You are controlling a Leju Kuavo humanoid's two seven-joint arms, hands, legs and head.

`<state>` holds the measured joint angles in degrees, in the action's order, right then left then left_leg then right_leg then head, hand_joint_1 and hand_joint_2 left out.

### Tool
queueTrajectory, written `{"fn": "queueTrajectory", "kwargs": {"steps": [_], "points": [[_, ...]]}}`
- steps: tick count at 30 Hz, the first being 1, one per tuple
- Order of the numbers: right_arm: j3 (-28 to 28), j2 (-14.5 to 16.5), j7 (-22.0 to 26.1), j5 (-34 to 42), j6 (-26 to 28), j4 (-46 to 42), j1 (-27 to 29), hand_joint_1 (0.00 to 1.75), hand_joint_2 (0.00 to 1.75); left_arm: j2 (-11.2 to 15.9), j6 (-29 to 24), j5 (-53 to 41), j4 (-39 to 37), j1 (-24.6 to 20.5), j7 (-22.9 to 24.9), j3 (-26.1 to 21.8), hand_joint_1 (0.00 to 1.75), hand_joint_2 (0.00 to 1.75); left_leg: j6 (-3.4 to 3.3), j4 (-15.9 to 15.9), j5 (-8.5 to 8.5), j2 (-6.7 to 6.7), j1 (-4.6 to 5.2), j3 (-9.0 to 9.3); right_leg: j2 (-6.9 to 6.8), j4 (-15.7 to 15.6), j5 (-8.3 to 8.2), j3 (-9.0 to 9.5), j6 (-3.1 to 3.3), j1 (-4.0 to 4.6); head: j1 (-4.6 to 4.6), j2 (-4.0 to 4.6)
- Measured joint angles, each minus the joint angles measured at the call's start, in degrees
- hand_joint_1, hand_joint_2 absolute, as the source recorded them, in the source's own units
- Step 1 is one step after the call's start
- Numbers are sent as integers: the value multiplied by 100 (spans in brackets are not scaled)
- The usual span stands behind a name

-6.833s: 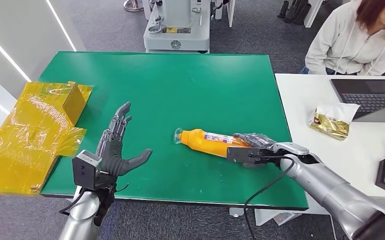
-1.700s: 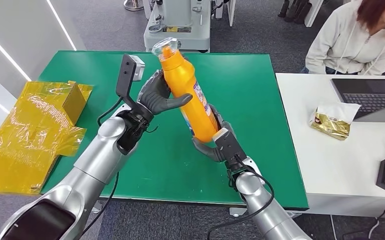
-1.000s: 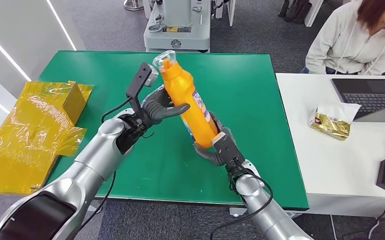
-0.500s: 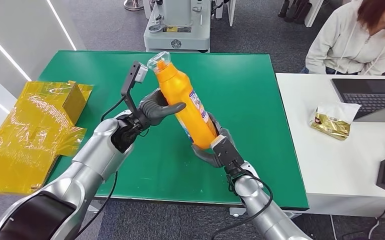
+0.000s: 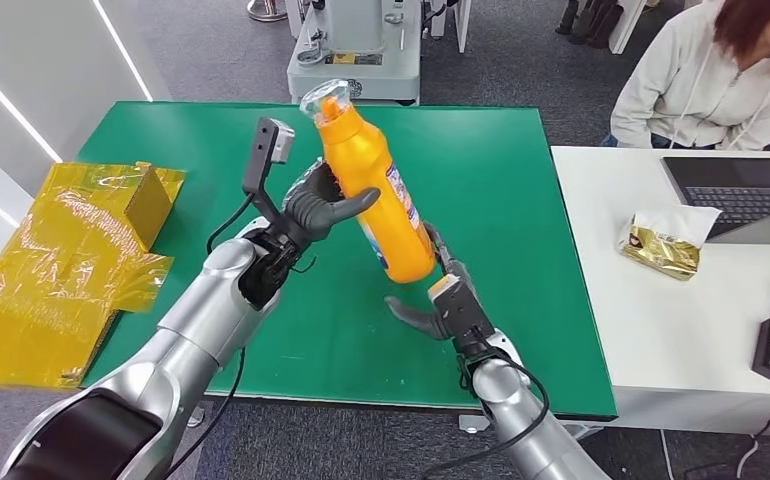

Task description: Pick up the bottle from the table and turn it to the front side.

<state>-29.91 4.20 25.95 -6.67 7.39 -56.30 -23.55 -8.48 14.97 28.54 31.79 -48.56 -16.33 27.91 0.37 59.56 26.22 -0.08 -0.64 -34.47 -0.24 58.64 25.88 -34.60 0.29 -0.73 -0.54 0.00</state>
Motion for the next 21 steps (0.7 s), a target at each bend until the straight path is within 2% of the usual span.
{"fn": "queueTrajectory", "kwargs": {"steps": [5,10,15,21], "points": [[41,-144,-53,42,-79,-971,538,0,175,195,-881,-1354,63,-100,-649,20,175,175,0,-2,0,1,0,-1,-2,0,2,-2,1,1,1,0],[42,-282,-98,55,-118,-1756,860,0,175,304,-1255,-1940,67,-158,-785,21,175,175,0,-2,0,-1,0,-2,-1,0,2,-1,1,0,0,0],[21,-391,-68,91,-193,-2269,1025,0,175,399,-2117,-3140,67,-300,-940,81,175,175,0,0,0,0,0,-2,-1,-1,0,-1,0,0,1,0],[-11,-443,-68,90,-193,-2543,1086,0,175,455,-2205,-3382,67,-422,-953,113,175,175,0,-1,0,-1,0,-1,0,0,0,-1,1,0,1,0]]}}
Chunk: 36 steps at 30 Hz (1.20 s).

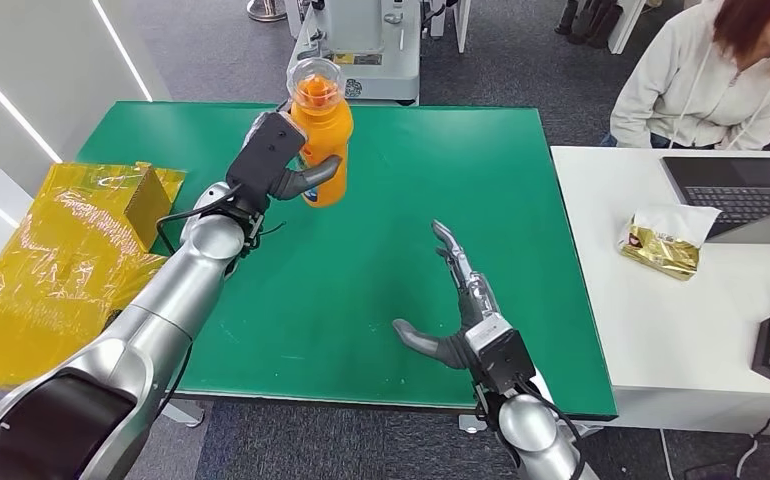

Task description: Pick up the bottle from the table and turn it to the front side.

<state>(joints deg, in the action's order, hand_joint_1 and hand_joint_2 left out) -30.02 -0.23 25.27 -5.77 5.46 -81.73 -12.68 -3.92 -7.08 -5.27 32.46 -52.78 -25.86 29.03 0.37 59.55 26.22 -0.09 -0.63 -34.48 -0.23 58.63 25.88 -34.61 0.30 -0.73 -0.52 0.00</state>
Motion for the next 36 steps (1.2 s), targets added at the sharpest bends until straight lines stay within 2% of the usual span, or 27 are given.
{"fn": "queueTrajectory", "kwargs": {"steps": [4,8,13,19,24,29,36], "points": [[-5,-22,5,-10,-5,-63,12,0,175,14,-215,-281,0,-9,5,28,175,175,0,0,0,1,0,-1,0,0,0,0,0,0,0,0],[-52,-43,48,-61,-42,-255,52,0,175,77,-1236,-1753,0,-107,250,233,175,175,0,0,0,1,0,-1,0,0,0,-1,0,0,0,0],[-74,-127,60,-86,10,-699,123,0,175,312,-2434,-4256,1,-325,1291,573,175,175,0,-1,0,-1,0,0,1,1,0,0,0,0,-1,0],[256,-288,147,106,-4,-995,196,0,175,757,-2708,-6786,1,-219,2278,630,175,175,0,-2,0,-4,0,1,4,1,0,1,0,0,-1,0],[618,-402,333,198,-31,-1143,468,0,175,1110,-2923,-7372,-2,170,2365,502,175,175,0,-2,0,-3,-1,-1,3,1,1,-1,1,1,-1,0],[798,-428,417,186,-41,-1223,605,0,175,1348,-2868,-8014,-1,419,2558,269,175,175,0,-5,1,-4,0,-3,4,0,2,-2,1,0,-1,0],[1009,-436,417,186,15,-1315,685,0,175,1587,-2890,-8132,10,969,2727,-162,175,175,0,-5,0,-9,-1,1,9,0,1,-3,1,0,-1,0]]}}
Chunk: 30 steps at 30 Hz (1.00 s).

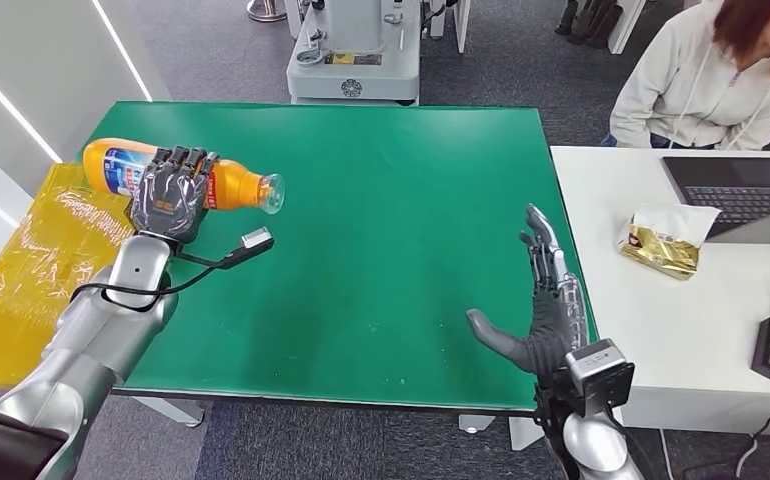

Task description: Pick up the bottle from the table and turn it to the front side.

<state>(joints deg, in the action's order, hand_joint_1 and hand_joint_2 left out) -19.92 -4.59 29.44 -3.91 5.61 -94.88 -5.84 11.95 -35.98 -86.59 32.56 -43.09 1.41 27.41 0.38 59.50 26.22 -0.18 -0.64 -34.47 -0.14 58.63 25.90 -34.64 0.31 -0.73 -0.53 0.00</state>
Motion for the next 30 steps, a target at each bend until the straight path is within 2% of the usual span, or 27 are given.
{"fn": "queueTrajectory", "kwargs": {"steps": [8,12,18,23,27,30], "points": [[84,0,11,-64,-4,-77,79,0,175,122,50,-9,96,277,142,-191,175,175,0,-1,1,-3,1,-2,2,0,0,1,0,-1,-2,0],[208,0,50,-249,-2,-177,257,0,175,390,80,-14,469,781,563,-239,175,175,3,-3,5,-11,0,-2,11,-1,3,-6,1,-1,0,0],[406,15,56,-344,-35,-343,477,0,175,758,383,-14,1130,1417,840,-346,175,175,5,-8,7,-9,-1,-9,8,0,8,-9,1,0,0,0],[588,114,-14,-486,-209,-429,622,0,175,1112,652,-14,1943,2153,1172,-439,175,175,10,-9,12,-18,0,-6,21,-2,10,-14,-1,0,-1,0],[717,198,-47,-511,-314,-481,739,0,175,1311,750,-14,2438,2680,1195,-579,175,175,12,-9,14,-16,0,-11,20,-3,13,-17,-4,0,-1,0],[763,271,-27,-520,-426,-471,754,0,175,1360,754,-14,2604,2896,867,-723,175,175,11,-9,14,-16,0,-11,19,-3,13,-19,-4,0,-1,0]]}}
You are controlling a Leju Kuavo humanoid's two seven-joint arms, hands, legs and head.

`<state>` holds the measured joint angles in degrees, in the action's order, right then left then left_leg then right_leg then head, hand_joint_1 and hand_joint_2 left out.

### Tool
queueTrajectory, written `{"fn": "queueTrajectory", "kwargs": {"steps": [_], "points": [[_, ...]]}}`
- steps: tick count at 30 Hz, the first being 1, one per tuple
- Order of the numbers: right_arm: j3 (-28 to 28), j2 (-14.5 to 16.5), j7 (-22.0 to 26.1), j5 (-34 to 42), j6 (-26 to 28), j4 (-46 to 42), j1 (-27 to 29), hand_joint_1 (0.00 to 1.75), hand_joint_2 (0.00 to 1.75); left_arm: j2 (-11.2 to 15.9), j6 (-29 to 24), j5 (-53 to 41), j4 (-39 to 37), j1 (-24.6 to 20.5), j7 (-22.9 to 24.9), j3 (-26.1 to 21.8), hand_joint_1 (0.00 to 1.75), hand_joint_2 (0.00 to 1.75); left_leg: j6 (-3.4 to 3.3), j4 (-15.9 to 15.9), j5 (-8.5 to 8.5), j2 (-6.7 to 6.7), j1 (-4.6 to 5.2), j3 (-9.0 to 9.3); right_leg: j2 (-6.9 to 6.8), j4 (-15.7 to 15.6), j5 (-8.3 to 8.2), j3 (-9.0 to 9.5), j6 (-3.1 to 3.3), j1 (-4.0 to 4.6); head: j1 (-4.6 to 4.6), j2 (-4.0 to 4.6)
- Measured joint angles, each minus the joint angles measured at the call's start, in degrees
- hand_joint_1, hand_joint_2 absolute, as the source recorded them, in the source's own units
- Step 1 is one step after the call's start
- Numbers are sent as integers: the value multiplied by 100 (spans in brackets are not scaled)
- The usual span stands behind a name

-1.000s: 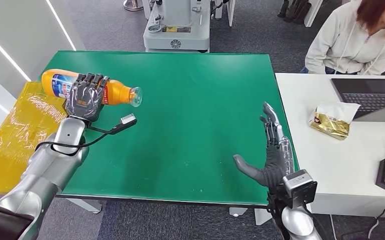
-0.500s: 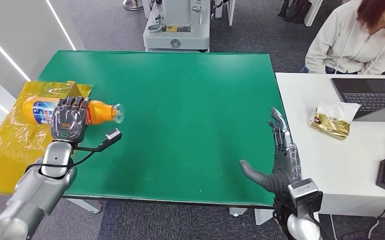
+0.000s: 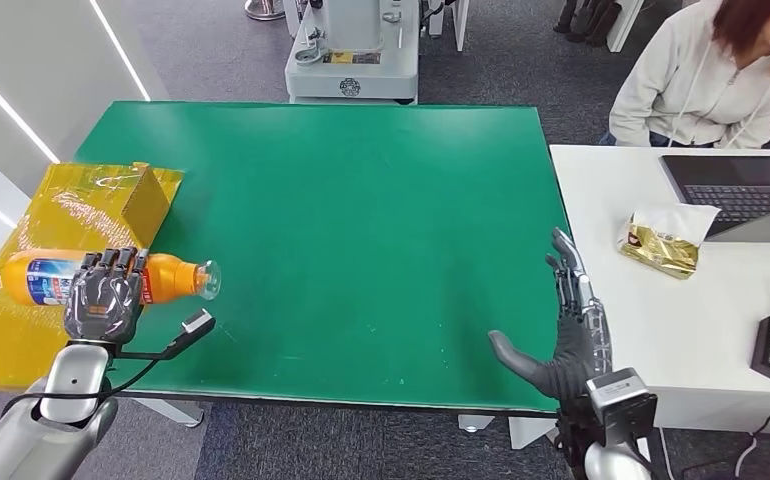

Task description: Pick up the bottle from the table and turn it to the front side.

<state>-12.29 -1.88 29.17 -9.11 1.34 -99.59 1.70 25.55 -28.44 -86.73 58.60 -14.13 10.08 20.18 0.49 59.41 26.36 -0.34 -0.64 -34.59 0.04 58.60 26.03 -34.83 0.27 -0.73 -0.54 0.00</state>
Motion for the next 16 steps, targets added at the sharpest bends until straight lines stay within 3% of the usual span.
{"fn": "queueTrajectory", "kwargs": {"steps": [6,9,13,16], "points": [[5,70,11,4,-81,99,-90,0,175,-84,117,0,21,18,-440,-103,175,175,0,1,-2,2,0,1,-6,0,-5,1,4,0,-1,0],[5,73,14,28,-82,116,-94,0,175,-166,116,1,-27,-77,-878,-207,175,175,-1,4,-3,5,0,0,-9,0,-5,0,4,0,-1,0],[4,73,14,52,-92,115,-94,0,175,-388,171,39,-442,-543,-1543,-344,175,175,0,5,-5,14,0,-1,-16,0,-5,2,4,0,-1,0],[3,74,19,43,-102,113,-82,0,175,-565,299,102,-815,-902,-1756,-366,175,175,1,5,-5,13,0,0,-16,0,-7,3,4,0,0,0]]}}
